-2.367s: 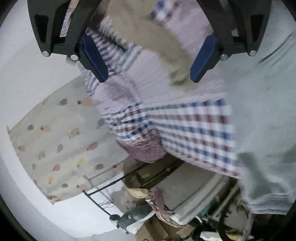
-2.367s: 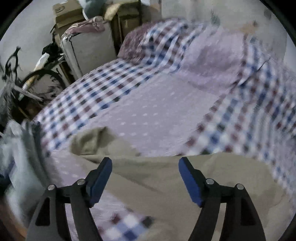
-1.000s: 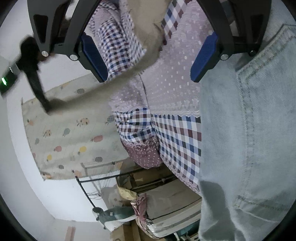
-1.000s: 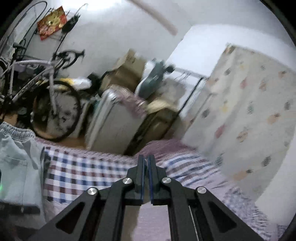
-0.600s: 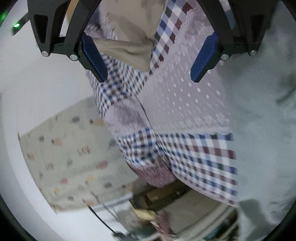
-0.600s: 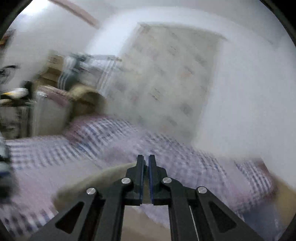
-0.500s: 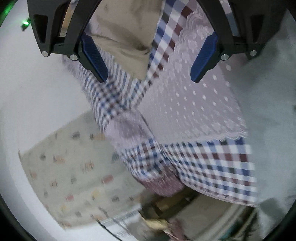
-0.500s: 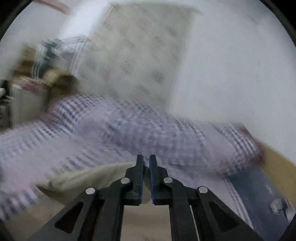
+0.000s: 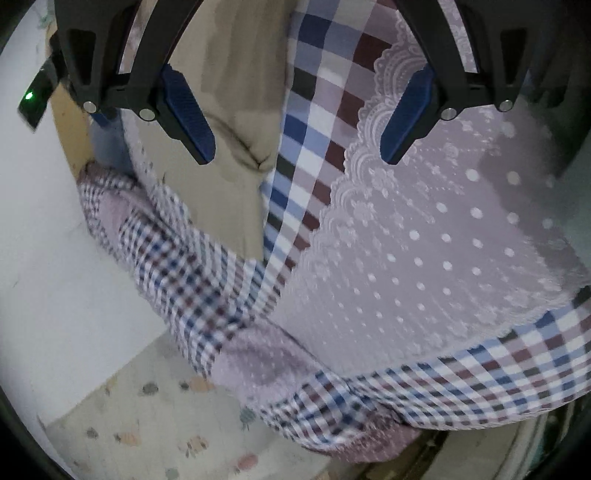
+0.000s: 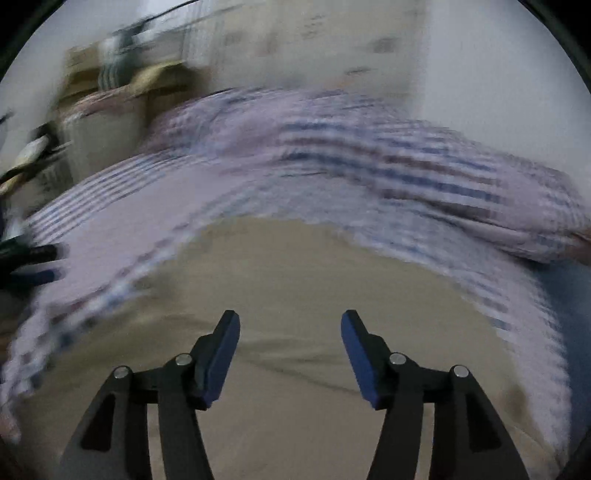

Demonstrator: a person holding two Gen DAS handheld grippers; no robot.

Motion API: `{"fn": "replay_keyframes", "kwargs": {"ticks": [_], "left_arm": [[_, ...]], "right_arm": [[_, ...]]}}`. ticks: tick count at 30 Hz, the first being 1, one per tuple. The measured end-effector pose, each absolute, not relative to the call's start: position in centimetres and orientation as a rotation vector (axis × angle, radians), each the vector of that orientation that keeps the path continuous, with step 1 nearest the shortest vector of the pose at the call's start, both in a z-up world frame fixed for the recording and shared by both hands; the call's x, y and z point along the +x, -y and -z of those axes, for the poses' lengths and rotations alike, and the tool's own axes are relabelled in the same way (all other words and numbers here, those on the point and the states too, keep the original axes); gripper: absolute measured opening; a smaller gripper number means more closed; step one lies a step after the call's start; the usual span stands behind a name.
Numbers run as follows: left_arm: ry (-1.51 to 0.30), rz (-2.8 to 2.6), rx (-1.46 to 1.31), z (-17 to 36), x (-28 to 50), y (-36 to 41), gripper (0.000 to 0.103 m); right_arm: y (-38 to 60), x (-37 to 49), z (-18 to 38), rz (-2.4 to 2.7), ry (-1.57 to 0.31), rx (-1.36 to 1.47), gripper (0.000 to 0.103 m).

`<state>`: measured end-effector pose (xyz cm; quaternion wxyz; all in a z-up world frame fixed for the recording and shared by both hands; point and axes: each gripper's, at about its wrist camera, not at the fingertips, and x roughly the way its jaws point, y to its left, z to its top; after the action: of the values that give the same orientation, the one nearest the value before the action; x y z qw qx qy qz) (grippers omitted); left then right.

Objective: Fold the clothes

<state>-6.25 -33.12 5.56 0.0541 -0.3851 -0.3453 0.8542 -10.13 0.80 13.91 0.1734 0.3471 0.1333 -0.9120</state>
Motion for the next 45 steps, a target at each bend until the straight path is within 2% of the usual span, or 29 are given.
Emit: {"fn": "replay_keyframes", "kwargs": {"ticks": [1, 3, 5, 6, 8, 11, 12, 17, 21, 25, 27, 28, 29, 38, 45], "left_arm": [[1.058, -2.582, -1.182, -5.3, -6.3, 33.1, 0.093], [1.095, -2.547, -1.179, -5.0, -6.4, 33.1, 0.085], [1.108, -2.532, -1.192, -4.6, -6.6, 33.2, 0.066], [1.109, -2.529, -1.204, -4.5, -6.6, 33.2, 0.061], [1.111, -2.523, -1.226, -4.1, -6.8, 33.2, 0.041], [1.096, -2.513, -1.242, -3.6, -7.1, 33.1, 0.033], [1.089, -2.51, -1.236, -3.5, -7.2, 33.0, 0.033], [1.052, -2.519, -1.186, -3.0, -8.6, 32.9, 0.033], [1.078, -2.475, -1.136, -2.0, -9.7, 32.9, 0.033], [1.032, -2.407, -1.113, -1.1, -10.7, 31.6, 0.034], [0.973, -2.402, -1.086, -1.3, -11.0, 30.7, 0.044], [0.961, -2.397, -1.078, -1.3, -11.1, 30.4, 0.054], [0.951, -2.389, -1.072, -1.3, -11.3, 30.1, 0.059], [0.871, -2.44, -1.149, -0.6, -13.1, 28.2, 0.061], [0.91, -2.438, -1.148, -0.5, -14.5, 27.7, 0.061]], "right_arm": [[1.7, -10.4, -13.0, 2.497, -0.41, 0.978, 0.06], [6.0, -10.9, -11.4, 2.346, -0.483, 0.96, 0.058], [9.3, -11.3, -9.9, 2.248, -0.558, 0.947, 0.052], [10.7, -11.7, -9.1, 2.212, -0.592, 0.945, 0.045], [12.8, -12.6, -7.6, 2.185, -0.645, 0.937, 0.037], [14.2, -15.0, -5.4, 2.184, -0.661, 1.014, 0.004], [14.5, -14.8, -5.0, 2.148, -0.696, 1.039, 0.002], [13.4, -12.0, -6.3, 1.9, -0.686, 1.081, 0.005], [11.3, -15.4, -9.7, 1.969, -0.543, 1.084, 0.039], [11.0, -21.8, -11.6, 2.077, -0.414, 1.123, 0.04], [11.0, -25.0, -11.4, 2.111, -0.377, 1.161, 0.04], [11.2, -26.5, -11.0, 2.12, -0.374, 1.182, 0.04], [11.4, -27.9, -10.6, 2.128, -0.372, 1.204, 0.04], [14.0, -34.1, -6.4, 2.046, -0.409, 1.261, 0.04], [16.2, -36.2, -3.7, 2.024, -0.483, 1.333, 0.04]]}}
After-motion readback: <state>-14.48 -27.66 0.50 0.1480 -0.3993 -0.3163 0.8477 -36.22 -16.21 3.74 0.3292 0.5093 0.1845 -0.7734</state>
